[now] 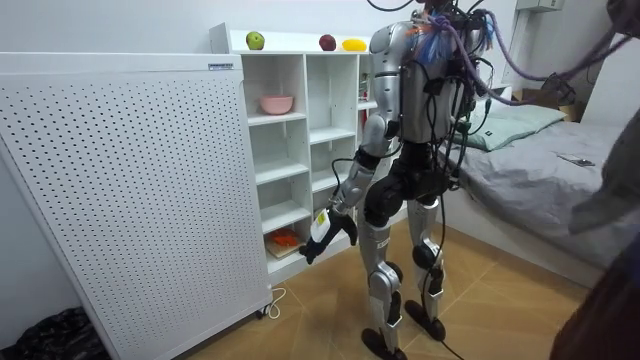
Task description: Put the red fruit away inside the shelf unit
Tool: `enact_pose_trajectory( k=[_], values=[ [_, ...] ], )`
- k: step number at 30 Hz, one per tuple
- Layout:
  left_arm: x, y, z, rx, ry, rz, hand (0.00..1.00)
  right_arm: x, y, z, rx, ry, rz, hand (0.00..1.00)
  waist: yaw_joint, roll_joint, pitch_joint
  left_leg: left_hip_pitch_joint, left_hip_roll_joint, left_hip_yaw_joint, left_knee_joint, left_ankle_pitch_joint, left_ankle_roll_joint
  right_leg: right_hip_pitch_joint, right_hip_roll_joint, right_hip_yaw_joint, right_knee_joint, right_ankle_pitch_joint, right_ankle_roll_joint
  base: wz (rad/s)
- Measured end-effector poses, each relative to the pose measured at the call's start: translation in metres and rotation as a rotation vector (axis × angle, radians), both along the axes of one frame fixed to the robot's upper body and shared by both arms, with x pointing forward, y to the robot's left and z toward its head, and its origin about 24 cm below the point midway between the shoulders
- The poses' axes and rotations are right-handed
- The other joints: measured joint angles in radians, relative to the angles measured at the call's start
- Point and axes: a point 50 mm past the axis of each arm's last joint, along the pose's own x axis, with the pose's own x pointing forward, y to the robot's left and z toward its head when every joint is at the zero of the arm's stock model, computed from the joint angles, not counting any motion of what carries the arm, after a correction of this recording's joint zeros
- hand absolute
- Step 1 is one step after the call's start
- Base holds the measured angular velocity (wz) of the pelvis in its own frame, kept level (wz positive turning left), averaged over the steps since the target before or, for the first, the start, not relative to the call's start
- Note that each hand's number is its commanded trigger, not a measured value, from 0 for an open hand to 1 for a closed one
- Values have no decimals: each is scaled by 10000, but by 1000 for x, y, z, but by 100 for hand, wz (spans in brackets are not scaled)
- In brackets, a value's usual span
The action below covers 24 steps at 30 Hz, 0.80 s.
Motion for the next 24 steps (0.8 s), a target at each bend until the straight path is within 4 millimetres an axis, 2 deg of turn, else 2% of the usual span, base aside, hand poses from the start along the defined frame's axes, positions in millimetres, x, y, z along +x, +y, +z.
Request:
enact_pose_trajectory(
  k=[2, 5, 7, 10, 12, 15, 18, 22, 24],
  values=[
    [-8, 0, 0, -3, 160, 39, 0, 8, -3, 20, -414, -823, -84, 0, 31, 13, 1, 1, 1, 4, -2, 0, 0, -12, 0, -6, -3, 0, 0, 0],
    [-8, -1, 0, -49, 190, 5, 0, 18, 1, 49, -1156, -1985, 43, 0, 74, 40, -3, 44, 7, 5, 2, 1, -1, -18, 6, 1, -5, 0, 0, -1],
    [-8, -3, -1, -147, 212, -65, 0, 30, 10, 75, -1500, -3099, 447, 0, 188, 144, -10, 37, 10, 17, 22, 1, 0, -34, 7, 44, 1, 1, -2, -6],
    [-9, -5, -2, -196, 247, -239, 0, 41, 20, 104, -1939, -4345, 911, 0, 232, 184, -30, 2, 18, -7, 65, 3, 1, -12, 4, -20, 22, 7, -12, 3],
    [-10, -7, -3, -261, 295, -315, 0, 43, 24, 116, -2115, -4898, 1080, 0, 272, 185, -32, -7, 18, -35, 67, 3, 1, 2, 3, -75, 23, 9, -15, 5],
    [-13, -11, -4, -427, 372, -280, 0, 43, 29, 135, -2295, -5754, 1225, 0, 395, 174, -90, -124, 18, -78, 63, 5, 0, -84, 2, -132, 56, 9, -14, 2],
    [-15, -12, -4, -580, 456, -266, 0, 45, 30, 155, -2655, -6487, 1334, 0, 509, 148, -88, -95, 16, -72, 63, 10, -1, -72, 1, -163, 50, 9, -14, 2],
    [-9, -12, -4, -709, 347, -340, 0, 51, 33, 170, -2818, -7058, 1581, 0, 608, -24, 12, -91, 14, -123, 69, 10, -1, -31, -7, -342, 13, 8, -14, 3],
    [-7, -13, -4, -800, 319, -401, 0, 56, 38, 177, -2815, -7326, 1757, 0, 683, -57, 22, -120, 16, -125, 87, 10, -1, -63, -9, -342, 32, 8, -14, -2]
  ],
)
